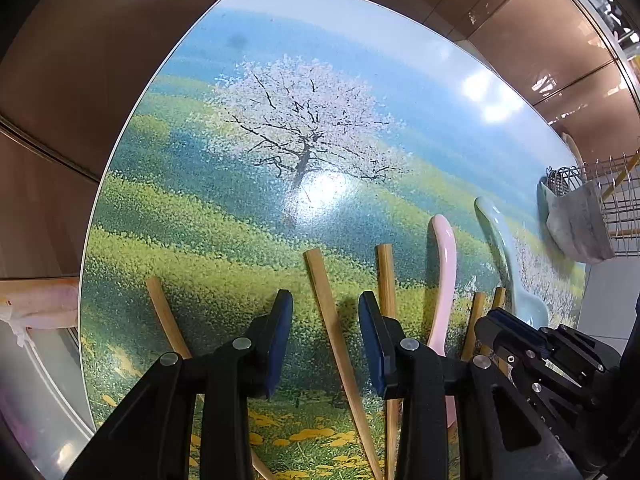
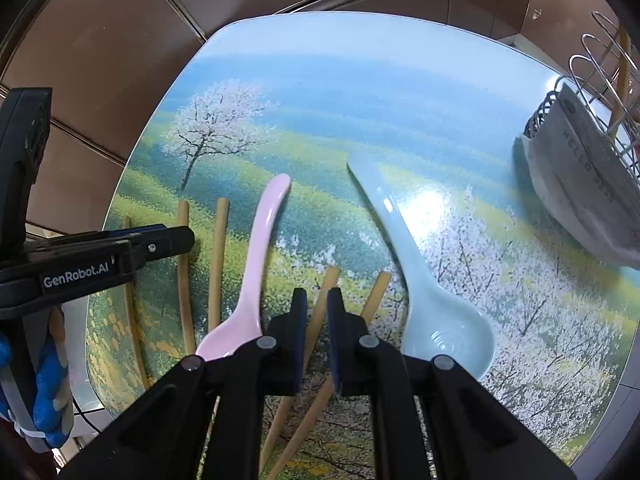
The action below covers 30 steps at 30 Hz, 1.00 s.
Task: Organize utensils
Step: 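Close the left gripper on a chopstick while the right gripper grasps another chopstick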
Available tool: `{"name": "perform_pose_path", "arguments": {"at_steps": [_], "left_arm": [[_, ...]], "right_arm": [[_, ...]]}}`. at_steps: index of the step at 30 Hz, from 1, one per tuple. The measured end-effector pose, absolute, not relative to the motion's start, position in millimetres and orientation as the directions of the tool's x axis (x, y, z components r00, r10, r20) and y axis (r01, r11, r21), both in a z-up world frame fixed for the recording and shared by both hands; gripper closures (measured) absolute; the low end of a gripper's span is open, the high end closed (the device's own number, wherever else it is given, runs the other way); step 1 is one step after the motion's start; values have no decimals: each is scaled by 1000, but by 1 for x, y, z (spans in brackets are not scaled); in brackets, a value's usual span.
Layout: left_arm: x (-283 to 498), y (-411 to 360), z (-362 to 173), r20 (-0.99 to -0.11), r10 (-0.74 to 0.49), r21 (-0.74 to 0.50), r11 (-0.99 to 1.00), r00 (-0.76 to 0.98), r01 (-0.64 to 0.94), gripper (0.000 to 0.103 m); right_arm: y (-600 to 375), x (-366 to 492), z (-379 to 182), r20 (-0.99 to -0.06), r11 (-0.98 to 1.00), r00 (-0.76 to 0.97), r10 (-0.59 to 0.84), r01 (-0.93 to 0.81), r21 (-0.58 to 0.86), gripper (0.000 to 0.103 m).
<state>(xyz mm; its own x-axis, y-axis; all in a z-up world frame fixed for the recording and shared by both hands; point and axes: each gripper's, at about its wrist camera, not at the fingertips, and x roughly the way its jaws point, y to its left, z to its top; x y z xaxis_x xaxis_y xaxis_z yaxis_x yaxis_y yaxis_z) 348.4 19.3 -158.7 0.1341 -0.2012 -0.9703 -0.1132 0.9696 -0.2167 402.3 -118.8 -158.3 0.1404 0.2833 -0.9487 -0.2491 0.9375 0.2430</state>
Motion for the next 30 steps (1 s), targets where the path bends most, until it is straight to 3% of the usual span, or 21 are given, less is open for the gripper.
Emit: {"name": "perform_pose_path", "arguments": {"at_steps": [10, 20, 30], "left_arm": [[355, 7, -162, -976, -190, -204, 970, 107, -135, 71], [358, 13, -163, -981, -162, -177, 973, 109, -148, 94], [349, 9, -165, -976, -154, -178, 970, 152, -165, 97]], "right_arm": [[-111, 402, -167, -956, 940, 127, 263, -255, 224, 93], [-109, 401, -167, -961, 947, 140, 239, -251, 199, 93], [-104, 395, -166, -965, 955, 152, 216, -240, 176, 95]]}}
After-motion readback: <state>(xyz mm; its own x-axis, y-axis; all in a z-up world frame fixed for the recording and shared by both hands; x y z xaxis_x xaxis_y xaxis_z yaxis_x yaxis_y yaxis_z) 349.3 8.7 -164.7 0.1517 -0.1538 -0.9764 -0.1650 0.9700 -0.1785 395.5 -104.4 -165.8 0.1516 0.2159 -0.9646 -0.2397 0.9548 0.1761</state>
